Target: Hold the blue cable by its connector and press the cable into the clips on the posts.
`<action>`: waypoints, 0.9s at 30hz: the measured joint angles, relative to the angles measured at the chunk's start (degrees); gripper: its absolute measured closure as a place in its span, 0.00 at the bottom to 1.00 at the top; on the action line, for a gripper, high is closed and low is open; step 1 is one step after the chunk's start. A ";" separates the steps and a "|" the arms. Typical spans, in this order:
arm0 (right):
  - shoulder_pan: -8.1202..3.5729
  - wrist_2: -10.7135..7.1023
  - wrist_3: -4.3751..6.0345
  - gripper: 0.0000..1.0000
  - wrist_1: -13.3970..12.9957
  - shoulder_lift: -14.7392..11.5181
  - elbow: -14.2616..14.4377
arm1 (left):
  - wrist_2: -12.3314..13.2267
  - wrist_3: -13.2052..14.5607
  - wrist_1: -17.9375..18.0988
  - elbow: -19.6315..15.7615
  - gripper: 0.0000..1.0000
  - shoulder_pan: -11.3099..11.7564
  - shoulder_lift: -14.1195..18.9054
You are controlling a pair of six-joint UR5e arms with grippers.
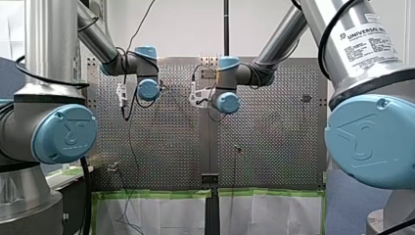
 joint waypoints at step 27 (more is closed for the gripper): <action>0.04 -1.41 1.27 1.00 3.23 0.77 -6.11 | 4.76 8.18 -14.02 7.16 1.00 4.93 7.23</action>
